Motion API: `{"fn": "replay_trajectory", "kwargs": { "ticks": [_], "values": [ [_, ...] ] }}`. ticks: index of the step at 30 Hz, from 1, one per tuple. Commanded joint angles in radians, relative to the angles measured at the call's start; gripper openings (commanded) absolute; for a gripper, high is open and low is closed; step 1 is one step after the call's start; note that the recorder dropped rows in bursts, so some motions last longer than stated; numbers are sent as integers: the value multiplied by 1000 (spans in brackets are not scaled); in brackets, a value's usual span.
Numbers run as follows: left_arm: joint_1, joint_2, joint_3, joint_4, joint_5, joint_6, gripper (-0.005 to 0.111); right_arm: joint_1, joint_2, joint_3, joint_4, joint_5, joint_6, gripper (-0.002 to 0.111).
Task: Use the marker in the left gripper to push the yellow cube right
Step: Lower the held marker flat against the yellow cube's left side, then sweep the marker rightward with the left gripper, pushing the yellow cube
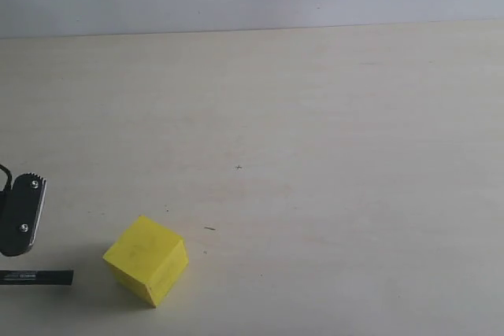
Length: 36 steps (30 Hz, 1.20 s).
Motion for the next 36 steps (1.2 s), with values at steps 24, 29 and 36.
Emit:
{"fn": "replay_trajectory", "kwargs": {
  "ticks": [24, 29, 36],
  "values": [
    [-166, 45, -90, -391, 39, 30, 0, -5, -6, 5, -9, -15, 1, 0],
    [-188, 112, -98, -258, 70, -19, 0, -5, -6, 5, -9, -15, 1, 0],
    [-188, 112, -120, -250, 104, -37, 0, -5, -6, 5, -9, -15, 1, 0]
  ]
}}
